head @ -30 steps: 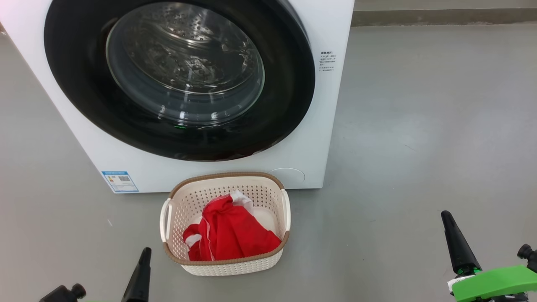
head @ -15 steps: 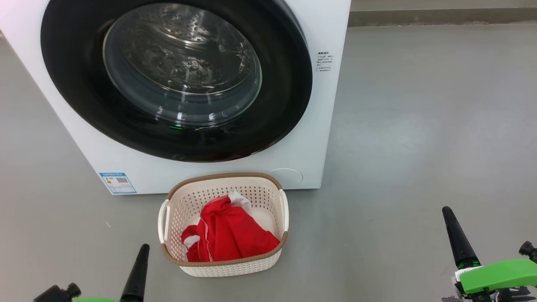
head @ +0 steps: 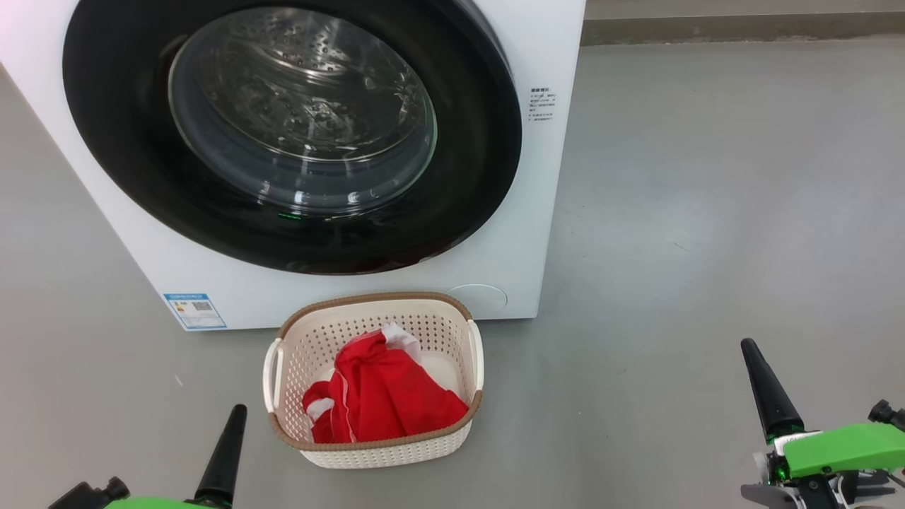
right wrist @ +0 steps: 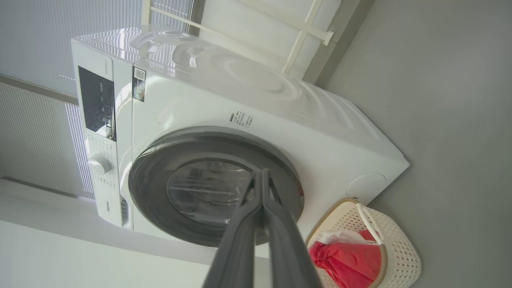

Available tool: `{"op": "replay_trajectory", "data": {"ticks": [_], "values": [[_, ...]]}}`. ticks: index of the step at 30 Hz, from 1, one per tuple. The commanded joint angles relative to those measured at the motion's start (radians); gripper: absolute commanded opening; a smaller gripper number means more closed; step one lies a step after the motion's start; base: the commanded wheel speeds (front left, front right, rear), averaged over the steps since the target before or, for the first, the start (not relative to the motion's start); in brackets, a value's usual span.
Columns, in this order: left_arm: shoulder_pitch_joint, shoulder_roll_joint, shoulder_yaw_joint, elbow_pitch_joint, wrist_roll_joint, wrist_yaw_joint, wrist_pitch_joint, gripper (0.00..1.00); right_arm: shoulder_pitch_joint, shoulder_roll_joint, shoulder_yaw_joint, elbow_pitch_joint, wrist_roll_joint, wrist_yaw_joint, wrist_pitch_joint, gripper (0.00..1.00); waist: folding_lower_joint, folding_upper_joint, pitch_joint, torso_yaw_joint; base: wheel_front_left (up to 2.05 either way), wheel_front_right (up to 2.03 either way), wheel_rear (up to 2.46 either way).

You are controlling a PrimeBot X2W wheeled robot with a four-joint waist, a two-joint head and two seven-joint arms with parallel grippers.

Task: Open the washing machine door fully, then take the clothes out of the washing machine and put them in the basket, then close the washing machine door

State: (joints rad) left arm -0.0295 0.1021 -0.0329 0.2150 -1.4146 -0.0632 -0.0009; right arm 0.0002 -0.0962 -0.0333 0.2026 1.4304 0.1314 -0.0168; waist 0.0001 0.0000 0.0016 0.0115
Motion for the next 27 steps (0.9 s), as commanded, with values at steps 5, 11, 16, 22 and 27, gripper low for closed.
{"op": "replay_trajectory", "data": {"ticks": [5,11,16,22,27], "values": [[-0.054,0.006,0.043,-0.006,-0.075,-0.025,0.015,0.0,-0.068,-0.027,0.023,-0.008,0.079,0.0,0.012,0.0,-0.0001,0.0,0.0,-0.003,0.0,0.0,0.0],[-0.066,0.004,0.057,0.008,-0.152,-0.041,0.033,0.0,-0.086,-0.033,0.028,0.012,0.164,0.0,0.023,0.0,-0.0001,0.0,-0.001,-0.006,0.0,0.0,0.0],[-0.074,0.003,0.066,0.018,-0.208,-0.053,0.045,0.0,-0.099,-0.036,0.032,0.027,0.224,-0.001,0.031,0.0,-0.0001,0.0,-0.001,-0.009,0.0,0.0,0.0],[-0.081,0.002,0.075,0.026,-0.255,-0.063,0.056,0.0,-0.11,-0.039,0.034,0.039,0.277,-0.001,0.038,0.0,-0.0001,0.0,-0.002,-0.012,0.0,0.0,0.0],[-0.081,0.001,0.076,0.026,-0.255,-0.063,0.057,0.0,-0.11,-0.039,0.033,0.039,0.276,-0.001,0.039,0.0,-0.0001,0.0,-0.002,-0.012,0.0,0.0,0.0]]}}
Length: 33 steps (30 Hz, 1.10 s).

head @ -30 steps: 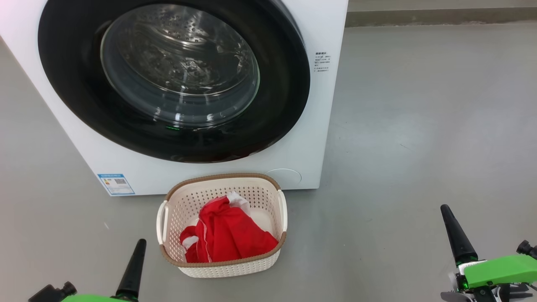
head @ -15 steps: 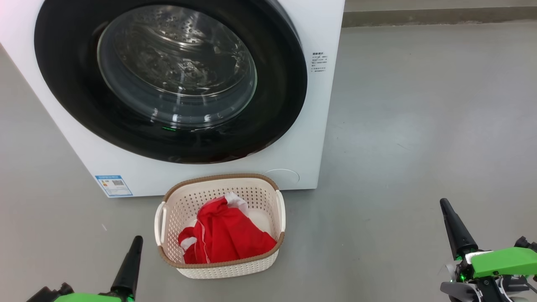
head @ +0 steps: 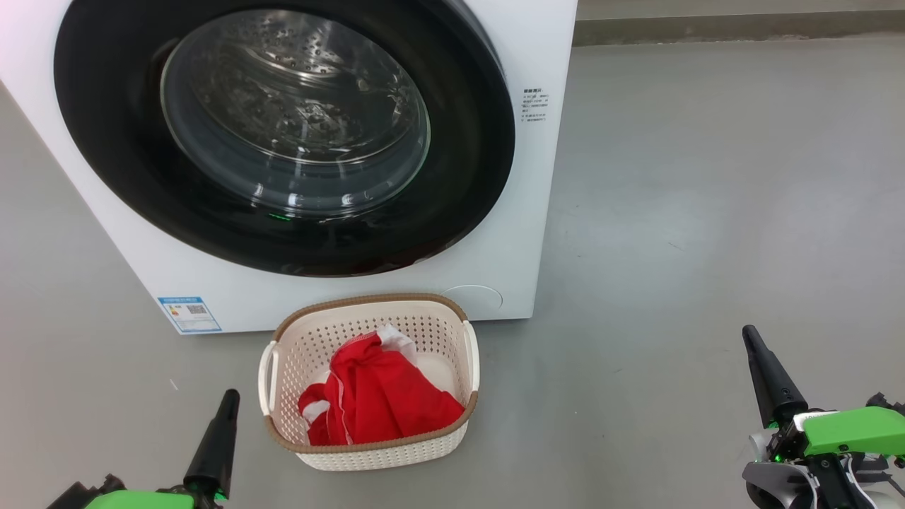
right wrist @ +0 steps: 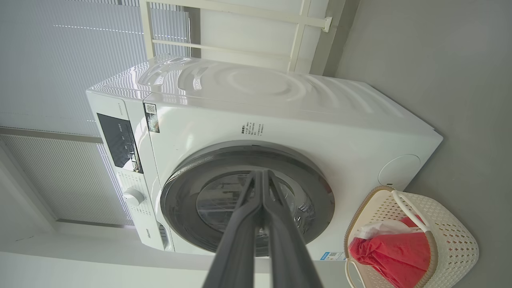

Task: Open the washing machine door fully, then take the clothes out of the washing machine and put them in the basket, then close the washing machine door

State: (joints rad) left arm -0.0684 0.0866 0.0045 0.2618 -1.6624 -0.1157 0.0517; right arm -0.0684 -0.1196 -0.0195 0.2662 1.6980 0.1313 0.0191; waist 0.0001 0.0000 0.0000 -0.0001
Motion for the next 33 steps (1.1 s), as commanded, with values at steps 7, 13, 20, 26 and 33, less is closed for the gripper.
{"op": "replay_trajectory", "data": {"ticks": [7,13,20,26,33], "values": [[-0.042,0.016,0.04,-0.02,-0.006,-0.01,0.005,0.0,-0.041,-0.014,0.018,-0.024,0.007,-0.001,0.004,0.0,0.0,0.0,0.0,0.0,0.0,0.0,0.0],[-0.042,0.015,0.041,-0.02,-0.005,-0.01,0.006,0.0,-0.041,-0.013,0.016,-0.024,0.006,-0.001,0.005,0.0,0.0,0.0,0.0,0.0,0.0,0.0,0.0],[-0.042,0.014,0.042,-0.02,-0.004,-0.01,0.007,0.0,-0.041,-0.012,0.015,-0.024,0.004,-0.001,0.007,0.0,0.0,0.0,0.0,0.0,0.0,0.0,0.0],[-0.042,0.013,0.043,-0.02,-0.003,-0.01,0.008,0.0,-0.041,-0.011,0.014,-0.023,0.003,-0.001,0.008,0.0,0.0,0.0,0.0,0.0,0.0,0.0,0.0],[-0.042,0.012,0.045,-0.02,-0.002,-0.01,0.009,0.0,-0.041,-0.01,0.012,-0.023,0.002,-0.001,0.009,0.0,0.0,0.0,0.0,0.0,0.0,0.0,0.0]]}}
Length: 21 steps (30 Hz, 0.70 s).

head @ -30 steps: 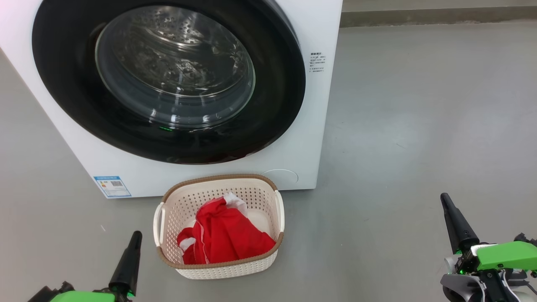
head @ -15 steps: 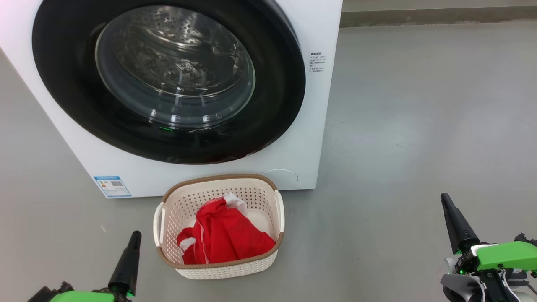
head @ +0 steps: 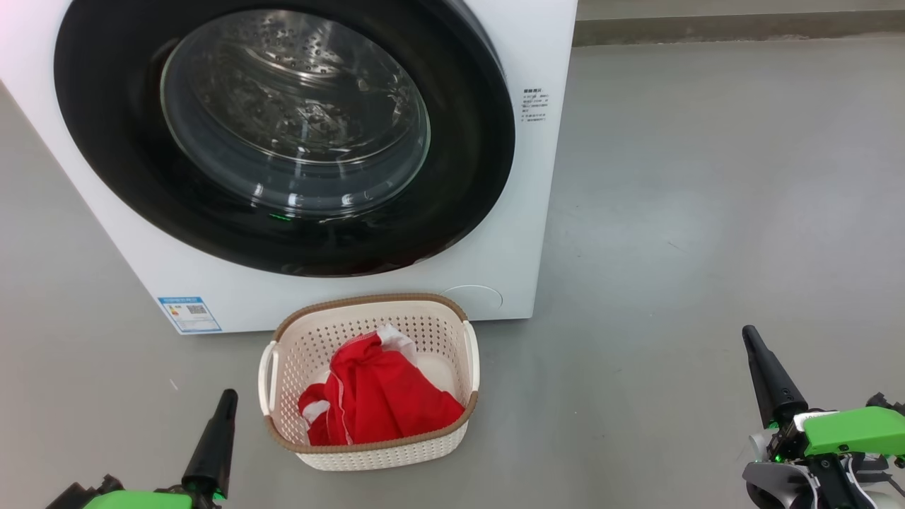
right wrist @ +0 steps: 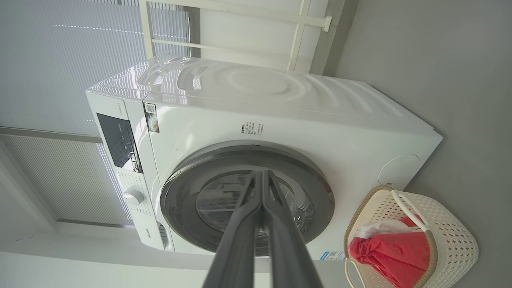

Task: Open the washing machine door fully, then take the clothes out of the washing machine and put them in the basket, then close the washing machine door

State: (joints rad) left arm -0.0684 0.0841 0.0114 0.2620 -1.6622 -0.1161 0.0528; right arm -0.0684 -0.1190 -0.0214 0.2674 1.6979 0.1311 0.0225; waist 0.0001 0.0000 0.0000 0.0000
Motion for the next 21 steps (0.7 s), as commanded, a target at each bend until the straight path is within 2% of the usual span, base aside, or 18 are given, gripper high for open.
{"op": "replay_trajectory", "data": {"ticks": [1,21], "values": [[-0.042,0.014,0.038,-0.02,-0.002,-0.01,0.008,0.0,-0.042,-0.01,0.014,-0.024,0.002,0.0,0.006,0.0,0.0,0.0,0.0,0.0,0.0,0.0,0.0],[-0.042,0.012,0.041,-0.02,0.001,-0.01,0.011,0.0,-0.042,-0.007,0.01,-0.024,-0.002,0.0,0.009,0.0,0.0,0.0,0.0,0.0,0.0,0.0,0.0]]}}
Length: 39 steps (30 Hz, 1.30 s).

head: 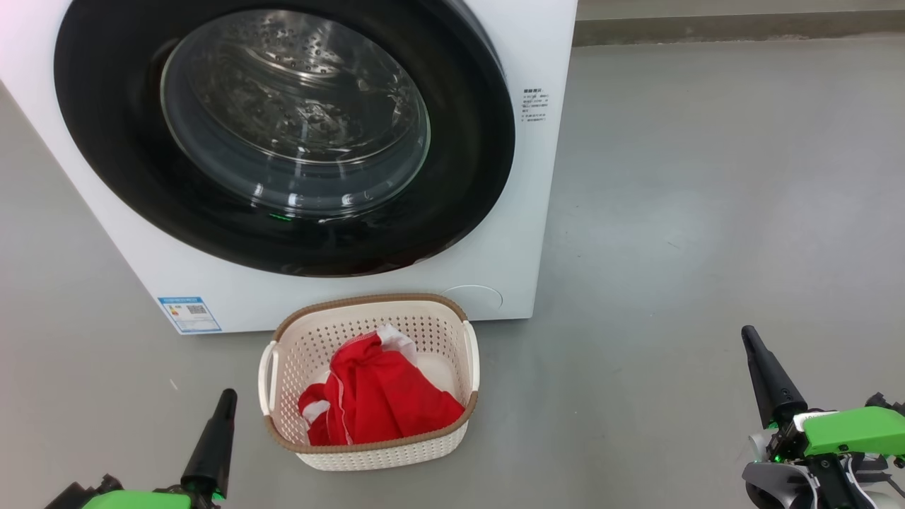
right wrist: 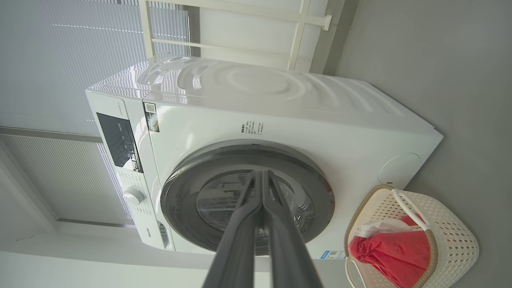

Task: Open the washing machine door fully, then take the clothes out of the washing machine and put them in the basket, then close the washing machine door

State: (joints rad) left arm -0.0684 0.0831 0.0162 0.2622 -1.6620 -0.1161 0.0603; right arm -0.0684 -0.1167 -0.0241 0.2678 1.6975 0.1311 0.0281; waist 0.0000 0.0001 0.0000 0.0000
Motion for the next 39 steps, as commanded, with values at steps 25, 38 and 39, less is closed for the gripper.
{"op": "replay_trajectory", "data": {"ticks": [25,38,39], "values": [[-0.042,0.009,0.041,-0.02,0.005,-0.01,0.007,0.0,-0.042,-0.006,0.007,-0.024,-0.006,0.0,0.008,0.0,0.0,-0.0001,0.0,0.0,0.0,0.0,0.0],[-0.043,0.008,0.043,-0.02,0.007,-0.009,0.009,0.0,-0.042,-0.004,0.005,-0.023,-0.008,0.0,0.009,0.0,0.0,-0.0001,0.0,0.0,0.0,0.0,0.0],[-0.043,0.008,0.043,-0.02,0.007,-0.009,0.009,0.0,-0.042,-0.004,0.005,-0.023,-0.008,0.0,0.01,0.0,0.0,-0.0001,0.0,0.0,0.0,0.0,0.0]]}}
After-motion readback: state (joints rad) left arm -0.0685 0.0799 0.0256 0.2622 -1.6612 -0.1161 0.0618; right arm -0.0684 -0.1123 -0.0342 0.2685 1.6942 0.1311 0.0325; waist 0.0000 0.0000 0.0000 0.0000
